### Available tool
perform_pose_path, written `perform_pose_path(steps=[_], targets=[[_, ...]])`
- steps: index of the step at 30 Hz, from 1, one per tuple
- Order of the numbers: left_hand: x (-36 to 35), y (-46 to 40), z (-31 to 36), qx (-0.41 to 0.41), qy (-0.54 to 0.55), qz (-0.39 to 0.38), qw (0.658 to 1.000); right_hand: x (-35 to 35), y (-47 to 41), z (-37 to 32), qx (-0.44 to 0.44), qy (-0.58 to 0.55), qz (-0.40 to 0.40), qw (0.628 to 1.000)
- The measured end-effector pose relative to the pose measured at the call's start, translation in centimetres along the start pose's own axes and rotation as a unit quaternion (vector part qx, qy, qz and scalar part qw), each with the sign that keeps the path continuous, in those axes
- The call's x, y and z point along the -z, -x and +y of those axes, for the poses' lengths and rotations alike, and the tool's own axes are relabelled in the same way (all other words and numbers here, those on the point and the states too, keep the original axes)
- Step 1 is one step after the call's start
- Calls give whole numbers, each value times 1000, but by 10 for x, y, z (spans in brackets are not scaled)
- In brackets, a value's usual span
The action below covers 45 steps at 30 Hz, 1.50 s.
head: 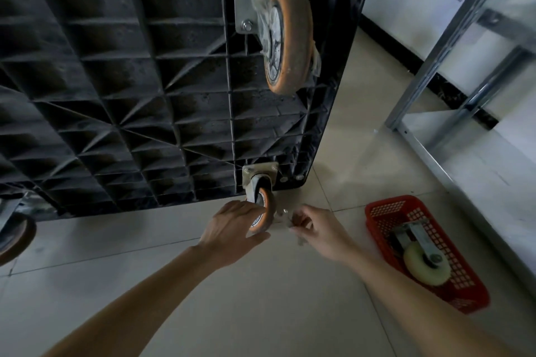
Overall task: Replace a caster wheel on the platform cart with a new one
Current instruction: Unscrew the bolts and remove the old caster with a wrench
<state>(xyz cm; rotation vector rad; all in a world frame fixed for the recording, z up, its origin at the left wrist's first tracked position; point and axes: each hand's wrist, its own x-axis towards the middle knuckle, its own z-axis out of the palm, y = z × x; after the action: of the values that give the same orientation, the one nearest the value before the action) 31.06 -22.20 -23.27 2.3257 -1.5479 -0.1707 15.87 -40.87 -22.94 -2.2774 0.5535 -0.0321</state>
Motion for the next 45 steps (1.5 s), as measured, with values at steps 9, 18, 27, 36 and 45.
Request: perform_pose_path(steps=[9,18,27,36,45], targets=[[39,-11,13,109,185,47,975,11,-30,-75,38,-187,64,980],[102,-15,-12,95,193,75,974,54,-39,-104,102,-122,74,985],[235,-55,-37,100,107,134,980,229,-37,-138,173,39,352,919],[293,-79,-32,97,38,107,989,300,-86,-283,293,324,318,842],[306,-90,-39,69,-27,85,994,299,-138,-301,207,370,103,900]])
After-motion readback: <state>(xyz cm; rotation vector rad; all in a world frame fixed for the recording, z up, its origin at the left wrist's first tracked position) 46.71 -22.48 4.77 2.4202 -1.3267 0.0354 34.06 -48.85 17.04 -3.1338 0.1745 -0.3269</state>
